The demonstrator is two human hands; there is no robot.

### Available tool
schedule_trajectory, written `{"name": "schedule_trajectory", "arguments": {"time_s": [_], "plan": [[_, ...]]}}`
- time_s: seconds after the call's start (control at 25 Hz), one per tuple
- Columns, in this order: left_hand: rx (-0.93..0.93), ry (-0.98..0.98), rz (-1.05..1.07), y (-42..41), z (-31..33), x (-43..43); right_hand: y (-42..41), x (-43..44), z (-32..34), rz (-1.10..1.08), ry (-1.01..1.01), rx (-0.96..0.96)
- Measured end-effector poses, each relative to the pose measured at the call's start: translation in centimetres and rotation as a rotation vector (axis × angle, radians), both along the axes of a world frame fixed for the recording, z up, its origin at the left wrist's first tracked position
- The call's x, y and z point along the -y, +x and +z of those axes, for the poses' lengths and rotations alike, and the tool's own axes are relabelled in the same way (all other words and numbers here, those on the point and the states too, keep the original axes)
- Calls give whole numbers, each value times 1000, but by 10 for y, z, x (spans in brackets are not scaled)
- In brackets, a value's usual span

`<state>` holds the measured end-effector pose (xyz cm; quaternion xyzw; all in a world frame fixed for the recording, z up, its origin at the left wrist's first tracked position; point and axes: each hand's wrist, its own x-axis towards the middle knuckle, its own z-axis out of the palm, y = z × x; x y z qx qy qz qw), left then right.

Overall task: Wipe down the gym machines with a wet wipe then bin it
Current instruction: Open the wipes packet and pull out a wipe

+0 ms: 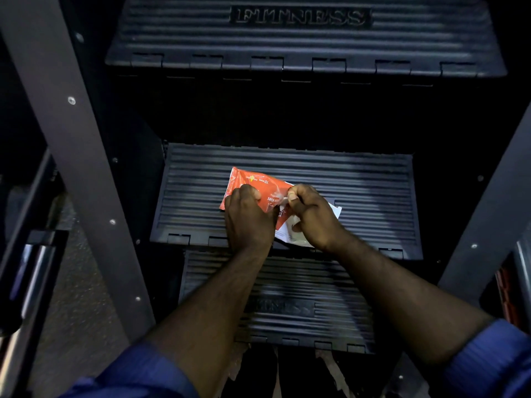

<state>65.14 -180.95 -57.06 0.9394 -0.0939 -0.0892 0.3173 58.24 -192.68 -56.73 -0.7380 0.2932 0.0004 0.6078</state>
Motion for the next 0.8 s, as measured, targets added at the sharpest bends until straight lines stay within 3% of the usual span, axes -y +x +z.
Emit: {"name": "schedule_trajectory", "arguments": {"time_s": [0.4,0.56,0.68,0.8], "plan": [[-41,20,-69,6,4,-3,4,-5,17,-104,-82,163],[-65,19,-48,9,5,-2,4,4,6,-261,-103,72],[-92,7,-45,13,4,-2,3,18,13,-62,-222,53],[-122,13,-35,17,8,-2,-3,18,27,149,-485,104]]}}
